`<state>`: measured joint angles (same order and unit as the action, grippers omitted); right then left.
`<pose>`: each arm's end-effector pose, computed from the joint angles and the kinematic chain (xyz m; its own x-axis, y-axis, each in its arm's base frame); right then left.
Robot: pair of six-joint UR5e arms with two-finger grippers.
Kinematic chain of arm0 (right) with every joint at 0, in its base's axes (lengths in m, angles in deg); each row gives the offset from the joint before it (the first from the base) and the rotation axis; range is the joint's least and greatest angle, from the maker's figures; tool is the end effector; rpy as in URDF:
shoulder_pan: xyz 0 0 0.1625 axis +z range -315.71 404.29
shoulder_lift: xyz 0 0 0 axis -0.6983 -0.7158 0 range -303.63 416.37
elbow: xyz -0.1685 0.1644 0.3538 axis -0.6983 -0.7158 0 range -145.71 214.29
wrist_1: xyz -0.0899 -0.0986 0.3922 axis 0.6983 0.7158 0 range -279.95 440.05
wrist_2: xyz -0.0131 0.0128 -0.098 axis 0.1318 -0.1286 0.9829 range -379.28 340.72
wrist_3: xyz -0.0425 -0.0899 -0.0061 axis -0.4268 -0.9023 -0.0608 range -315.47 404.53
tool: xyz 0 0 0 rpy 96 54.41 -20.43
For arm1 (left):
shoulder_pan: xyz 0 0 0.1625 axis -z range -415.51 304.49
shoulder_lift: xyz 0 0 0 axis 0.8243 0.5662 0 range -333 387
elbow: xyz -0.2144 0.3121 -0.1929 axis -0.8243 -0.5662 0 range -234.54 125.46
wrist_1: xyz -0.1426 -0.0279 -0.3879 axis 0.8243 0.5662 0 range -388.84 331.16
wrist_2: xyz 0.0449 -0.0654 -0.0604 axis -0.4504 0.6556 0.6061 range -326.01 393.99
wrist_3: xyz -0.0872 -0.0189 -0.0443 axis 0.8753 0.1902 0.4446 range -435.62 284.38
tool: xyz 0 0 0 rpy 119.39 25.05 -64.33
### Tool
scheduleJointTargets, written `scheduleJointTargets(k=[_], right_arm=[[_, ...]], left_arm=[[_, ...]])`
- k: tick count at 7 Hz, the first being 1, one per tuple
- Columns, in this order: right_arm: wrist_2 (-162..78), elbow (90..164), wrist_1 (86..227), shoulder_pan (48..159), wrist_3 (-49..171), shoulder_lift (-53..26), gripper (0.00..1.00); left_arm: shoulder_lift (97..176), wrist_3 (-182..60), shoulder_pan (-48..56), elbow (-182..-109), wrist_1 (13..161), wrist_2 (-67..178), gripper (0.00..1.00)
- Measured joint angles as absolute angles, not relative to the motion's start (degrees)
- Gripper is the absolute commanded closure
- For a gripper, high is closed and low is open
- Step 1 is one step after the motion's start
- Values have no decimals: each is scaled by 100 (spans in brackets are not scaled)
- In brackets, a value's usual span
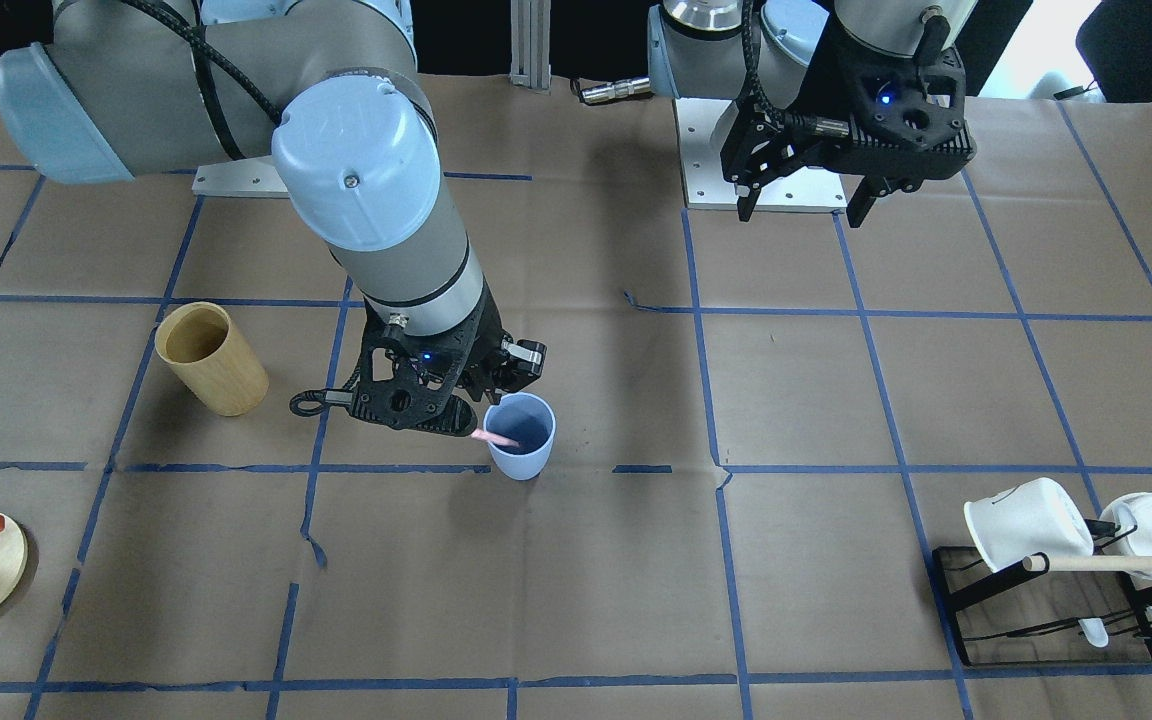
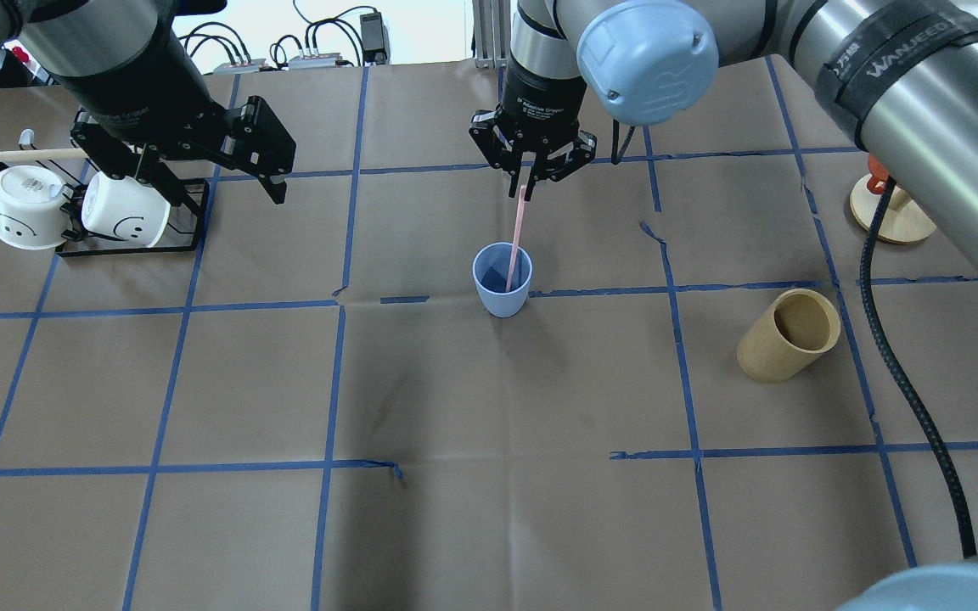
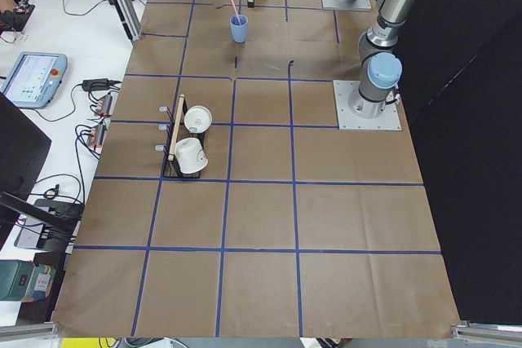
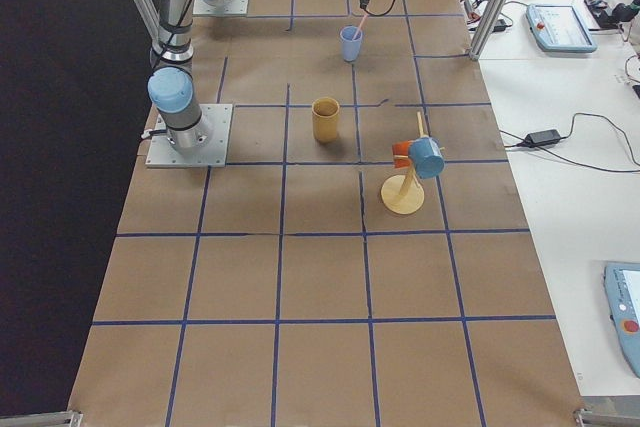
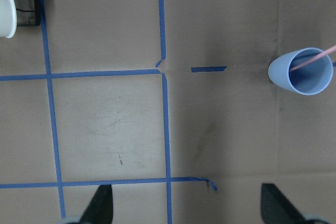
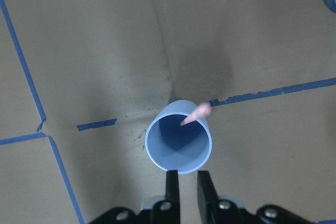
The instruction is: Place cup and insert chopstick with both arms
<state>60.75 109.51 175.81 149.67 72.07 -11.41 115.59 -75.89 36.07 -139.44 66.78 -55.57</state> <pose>0.3166 -0.5834 0.4040 -0.9658 0.2184 -0.1398 0.2047 0.9731 0.1060 -0.1473 -0.4765 0.5337 -0.9994 0.0324 0.0076 0.0323 0.9994 -0.0154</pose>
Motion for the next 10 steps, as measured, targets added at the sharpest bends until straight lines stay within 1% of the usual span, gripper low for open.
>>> scheduleJointTargets(k=[2, 3, 4, 6, 7, 8, 9, 10], right_arm=[[6141, 10888, 17590, 14957, 7314, -1091, 13], [6324, 10863, 17583, 14922, 7240, -1076, 11], [6535, 10853, 17565, 14877, 7039, -1072, 10], [6788, 10928, 17391, 14805, 6466, -1193, 13], [7031, 11006, 17141, 14780, 6177, -1410, 12], [7210, 11216, 16928, 14752, 5999, -1790, 4], [7265, 11599, 16864, 14678, 5876, -2288, 1], [7255, 11993, 16863, 14531, 5663, -2796, 1]], left_arm=[[11554, -7589, 3607, -13944, 6679, -5557, 0], [11552, -7589, 3607, -13944, 6679, -5557, 0], [11551, -7589, 3607, -13944, 6678, -5557, 0], [11551, -7589, 3607, -13944, 6678, -5557, 0], [11550, -7589, 3607, -13944, 6678, -5557, 0], [11550, -7589, 3607, -13944, 6678, -5557, 0], [11550, -7589, 3607, -13944, 6678, -5557, 0], [11550, -7589, 3607, -13944, 6678, -5557, 0]])
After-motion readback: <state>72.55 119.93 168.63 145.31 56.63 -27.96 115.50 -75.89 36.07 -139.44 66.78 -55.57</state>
